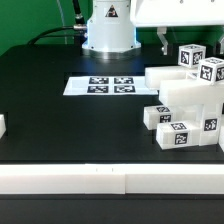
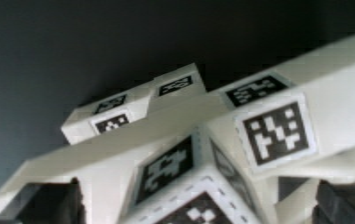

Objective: Assemble chair

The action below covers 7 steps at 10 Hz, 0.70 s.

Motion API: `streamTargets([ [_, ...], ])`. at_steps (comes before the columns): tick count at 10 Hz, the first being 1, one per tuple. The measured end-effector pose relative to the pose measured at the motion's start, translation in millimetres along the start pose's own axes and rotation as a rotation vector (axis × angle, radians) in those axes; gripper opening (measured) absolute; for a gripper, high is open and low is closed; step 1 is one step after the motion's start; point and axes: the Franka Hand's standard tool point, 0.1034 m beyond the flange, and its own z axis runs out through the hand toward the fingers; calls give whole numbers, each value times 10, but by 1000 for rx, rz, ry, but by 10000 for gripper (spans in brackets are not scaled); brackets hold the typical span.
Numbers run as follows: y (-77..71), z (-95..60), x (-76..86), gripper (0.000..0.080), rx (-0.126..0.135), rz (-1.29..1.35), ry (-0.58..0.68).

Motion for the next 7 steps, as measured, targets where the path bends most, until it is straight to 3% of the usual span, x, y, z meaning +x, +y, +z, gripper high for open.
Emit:
streamTargets([
  [2, -37, 3, -13, 649, -21, -124, 2],
  [7, 0, 4, -5, 626, -25, -456, -2],
])
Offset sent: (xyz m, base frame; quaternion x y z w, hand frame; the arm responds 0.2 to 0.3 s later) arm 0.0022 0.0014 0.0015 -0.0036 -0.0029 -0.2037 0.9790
